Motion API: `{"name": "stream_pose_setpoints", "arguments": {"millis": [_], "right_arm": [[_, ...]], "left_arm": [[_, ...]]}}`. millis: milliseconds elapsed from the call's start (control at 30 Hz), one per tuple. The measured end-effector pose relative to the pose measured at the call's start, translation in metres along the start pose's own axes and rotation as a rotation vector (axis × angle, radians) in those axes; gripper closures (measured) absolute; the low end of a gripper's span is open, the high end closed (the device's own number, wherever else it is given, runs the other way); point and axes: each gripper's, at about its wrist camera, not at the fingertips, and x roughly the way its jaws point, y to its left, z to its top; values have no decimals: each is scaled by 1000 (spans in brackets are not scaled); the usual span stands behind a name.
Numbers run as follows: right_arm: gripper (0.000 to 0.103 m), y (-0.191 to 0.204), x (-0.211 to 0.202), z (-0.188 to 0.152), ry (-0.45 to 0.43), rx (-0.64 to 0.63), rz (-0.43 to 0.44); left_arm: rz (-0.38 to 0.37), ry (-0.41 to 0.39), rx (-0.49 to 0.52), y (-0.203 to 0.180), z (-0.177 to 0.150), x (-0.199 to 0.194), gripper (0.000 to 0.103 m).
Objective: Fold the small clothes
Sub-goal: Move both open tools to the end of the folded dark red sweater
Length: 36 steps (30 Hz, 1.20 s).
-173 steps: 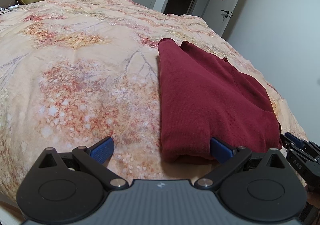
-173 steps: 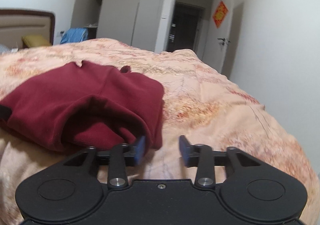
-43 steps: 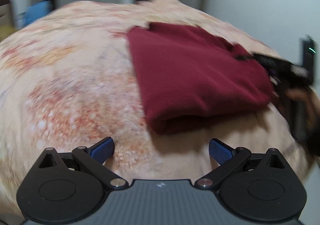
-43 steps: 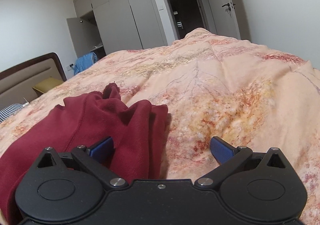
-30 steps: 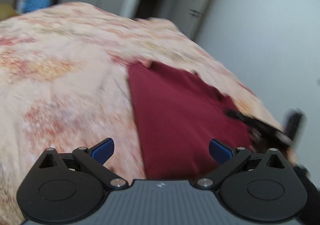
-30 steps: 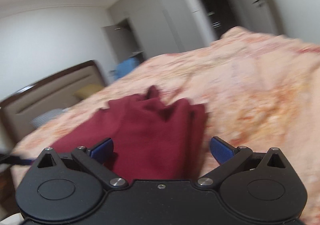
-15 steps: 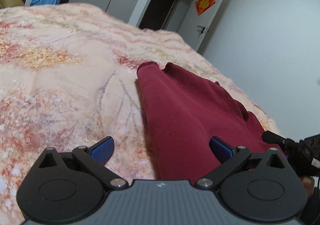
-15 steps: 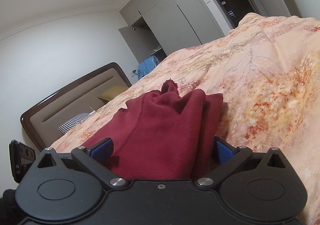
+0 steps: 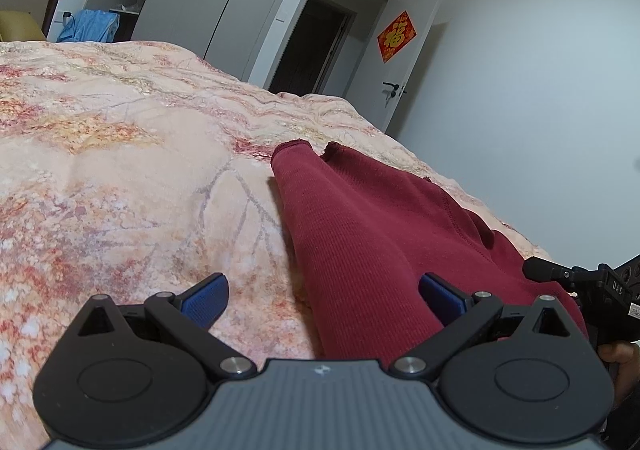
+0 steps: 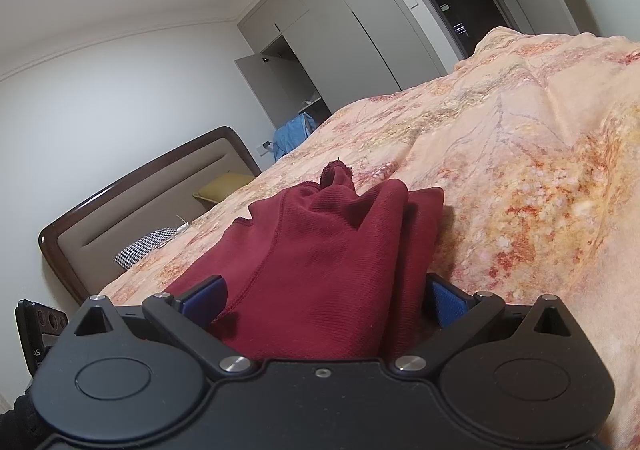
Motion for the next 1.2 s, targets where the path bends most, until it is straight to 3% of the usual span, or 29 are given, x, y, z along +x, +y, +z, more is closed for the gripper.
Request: {"name": "stream_pose_setpoints", "arguments": {"millis": [700,1000,1200], "right_arm": [[0,3,6,1,25,-21,-42],[1,19,12,5,79,-66,-130],[16,40,12,8,101,-96,-203]], "left_arm": [[-5,-2,0,1,-1,-1,0],[-2,140,-78,-1,26,5,0],[16,265,-120,-1,43,15,0]]}}
